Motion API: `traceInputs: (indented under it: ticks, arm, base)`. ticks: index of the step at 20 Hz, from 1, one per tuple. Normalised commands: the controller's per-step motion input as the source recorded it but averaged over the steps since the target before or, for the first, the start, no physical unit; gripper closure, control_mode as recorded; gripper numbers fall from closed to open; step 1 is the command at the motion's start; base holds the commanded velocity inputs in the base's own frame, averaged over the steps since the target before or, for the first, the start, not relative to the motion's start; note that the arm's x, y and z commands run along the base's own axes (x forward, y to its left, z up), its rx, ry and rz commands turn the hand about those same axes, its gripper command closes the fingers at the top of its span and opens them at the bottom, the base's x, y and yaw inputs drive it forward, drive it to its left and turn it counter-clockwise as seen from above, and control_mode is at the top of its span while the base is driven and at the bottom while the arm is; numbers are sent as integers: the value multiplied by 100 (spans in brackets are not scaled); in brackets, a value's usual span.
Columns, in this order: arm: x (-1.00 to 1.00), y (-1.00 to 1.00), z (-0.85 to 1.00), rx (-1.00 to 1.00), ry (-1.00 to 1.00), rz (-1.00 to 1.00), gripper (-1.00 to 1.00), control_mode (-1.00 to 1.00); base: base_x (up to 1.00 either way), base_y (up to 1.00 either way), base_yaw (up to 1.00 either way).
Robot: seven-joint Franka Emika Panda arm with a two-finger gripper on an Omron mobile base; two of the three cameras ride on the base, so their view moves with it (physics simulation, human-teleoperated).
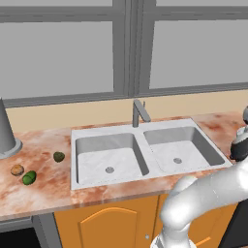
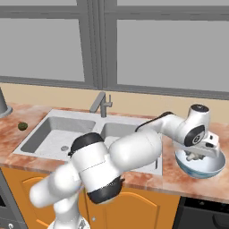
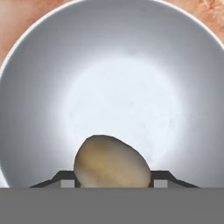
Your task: There is a mixed pile of frozen fruits and vegetables on the counter. Locate all the frozen vegetables and place the items in a bowl on the counter. Take all the frozen fruits and defrost them in a running sink.
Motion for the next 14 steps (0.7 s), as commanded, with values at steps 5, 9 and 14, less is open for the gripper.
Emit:
traceInputs:
  ticks: [5, 9, 14]
  arm:
    - [5, 0, 0, 0, 0, 0, -100, -100]
    - [0, 0, 0, 0, 0, -6, -100, -100]
    - [0, 2, 0, 0, 2, -11, -100, -100]
  base:
    - [0, 0, 0]
    - [0, 0, 0]
    - [0, 0, 0]
